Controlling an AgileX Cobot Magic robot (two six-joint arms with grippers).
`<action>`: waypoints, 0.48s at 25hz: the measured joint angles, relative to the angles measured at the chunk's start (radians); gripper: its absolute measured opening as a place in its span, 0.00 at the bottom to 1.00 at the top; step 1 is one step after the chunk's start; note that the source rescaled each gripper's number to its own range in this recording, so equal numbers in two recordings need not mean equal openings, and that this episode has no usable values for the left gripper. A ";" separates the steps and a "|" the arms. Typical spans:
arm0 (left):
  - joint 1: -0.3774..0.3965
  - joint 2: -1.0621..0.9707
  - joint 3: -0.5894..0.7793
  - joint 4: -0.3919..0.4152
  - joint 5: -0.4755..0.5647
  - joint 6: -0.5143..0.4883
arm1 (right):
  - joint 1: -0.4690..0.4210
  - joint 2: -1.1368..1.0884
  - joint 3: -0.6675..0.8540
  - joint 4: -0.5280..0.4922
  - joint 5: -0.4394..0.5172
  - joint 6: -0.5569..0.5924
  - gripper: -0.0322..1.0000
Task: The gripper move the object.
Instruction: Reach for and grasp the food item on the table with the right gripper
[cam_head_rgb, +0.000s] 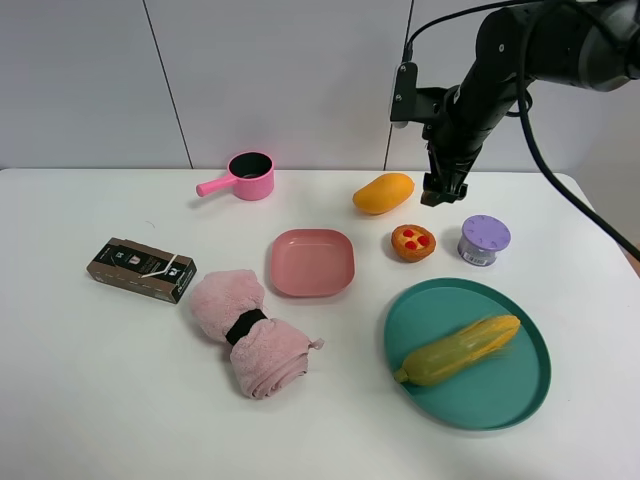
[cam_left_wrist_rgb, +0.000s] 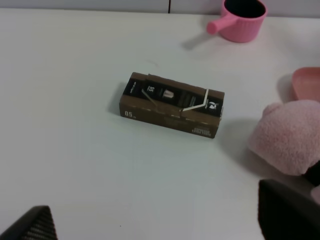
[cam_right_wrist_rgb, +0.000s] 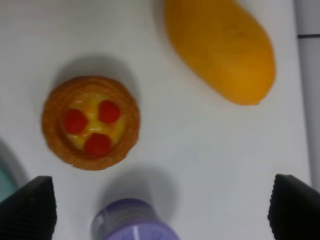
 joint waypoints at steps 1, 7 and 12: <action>0.000 0.000 0.000 0.000 0.000 0.000 | 0.000 0.000 0.000 0.003 0.016 0.000 0.92; 0.000 0.000 0.000 0.000 0.000 0.000 | 0.000 0.000 0.000 0.003 0.051 0.072 0.92; 0.000 0.000 0.000 0.000 0.000 0.000 | 0.000 0.000 0.000 0.016 0.043 0.131 0.92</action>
